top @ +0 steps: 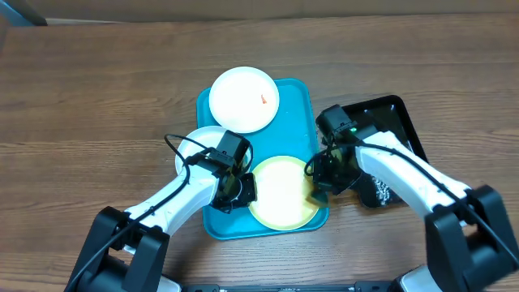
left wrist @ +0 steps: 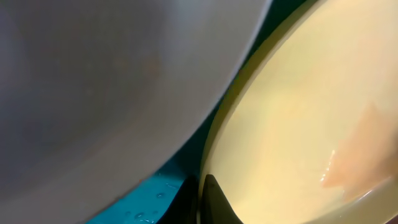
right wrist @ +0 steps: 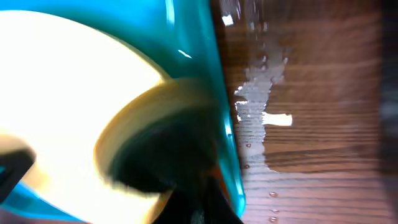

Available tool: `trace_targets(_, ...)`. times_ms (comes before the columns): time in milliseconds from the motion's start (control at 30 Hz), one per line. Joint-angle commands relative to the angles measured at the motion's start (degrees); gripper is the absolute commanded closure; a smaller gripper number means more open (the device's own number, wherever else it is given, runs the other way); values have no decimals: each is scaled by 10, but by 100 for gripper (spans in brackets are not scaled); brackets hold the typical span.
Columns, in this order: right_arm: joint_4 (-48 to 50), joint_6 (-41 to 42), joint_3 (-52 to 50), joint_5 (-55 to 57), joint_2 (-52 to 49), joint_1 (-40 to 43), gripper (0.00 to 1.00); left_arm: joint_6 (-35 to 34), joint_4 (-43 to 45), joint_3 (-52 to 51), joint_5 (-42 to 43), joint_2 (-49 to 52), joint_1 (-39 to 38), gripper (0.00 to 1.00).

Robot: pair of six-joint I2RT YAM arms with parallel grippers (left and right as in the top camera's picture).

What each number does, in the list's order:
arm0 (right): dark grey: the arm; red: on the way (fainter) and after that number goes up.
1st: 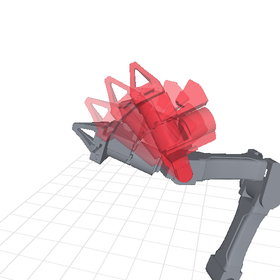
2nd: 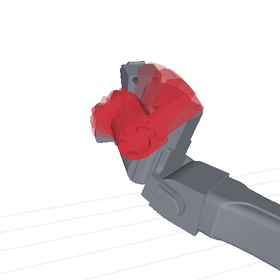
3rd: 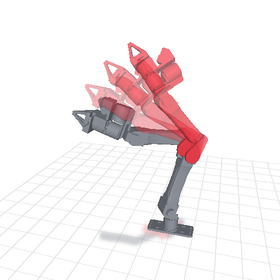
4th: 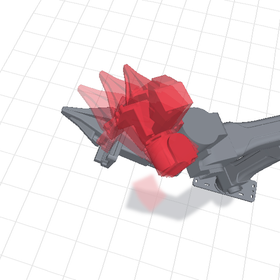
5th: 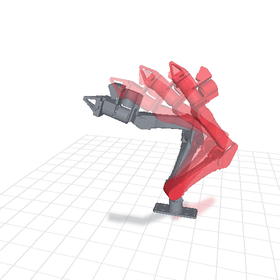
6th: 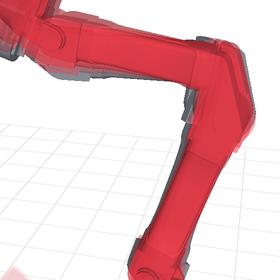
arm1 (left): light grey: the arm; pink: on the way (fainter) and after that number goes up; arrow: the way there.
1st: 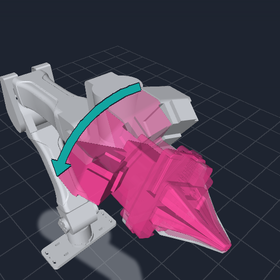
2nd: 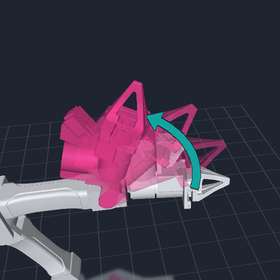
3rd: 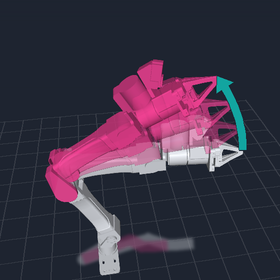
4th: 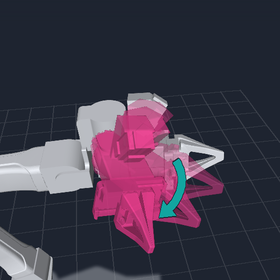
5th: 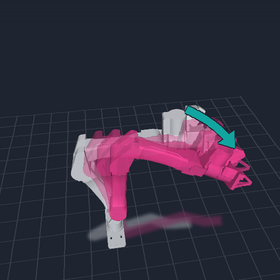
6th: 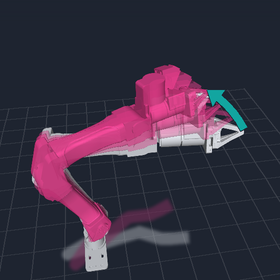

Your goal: Clean dirty plates on tray and stack at the side

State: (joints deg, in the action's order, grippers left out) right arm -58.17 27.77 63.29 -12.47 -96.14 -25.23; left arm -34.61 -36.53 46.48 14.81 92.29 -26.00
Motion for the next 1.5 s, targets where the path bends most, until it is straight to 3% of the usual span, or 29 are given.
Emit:
trace_targets(0, -1, -43, 30, 13, 57, 20, 96, -1, -5, -2, -16, 4, 4, 96)
trace_targets(400, 67, -73, 29, 71, 81, 200, 96, 28, -5, 6, 14, 4, 4, 96)
trace_targets(633, 110, -81, -11, 71, 54, 223, 96, 30, -10, 17, 18, 4, 4, 96)
trace_targets(733, 117, -81, -29, 94, 40, 223, 89, 30, -11, 17, 19, 4, 4, 96)
trace_targets(800, 117, -81, -30, 115, 36, 225, 70, 38, -9, 18, 31, 4, 4, 96)
trace_targets(833, 118, -81, -30, 118, 36, 227, 67, 42, -10, 21, 33, 4, 4, 96)
trace_targets(1167, 0, -81, 50, 109, 94, 229, 60, 65, -65, 90, 58, -2, 4, 96)
trace_targets(1267, -40, -78, 69, 94, 127, 238, 51, 79, -115, 140, 58, -2, 3, 96)
trace_targets(1467, -72, -66, 76, 1, 193, 311, 43, 89, -179, 256, 52, -3, 1, 96)
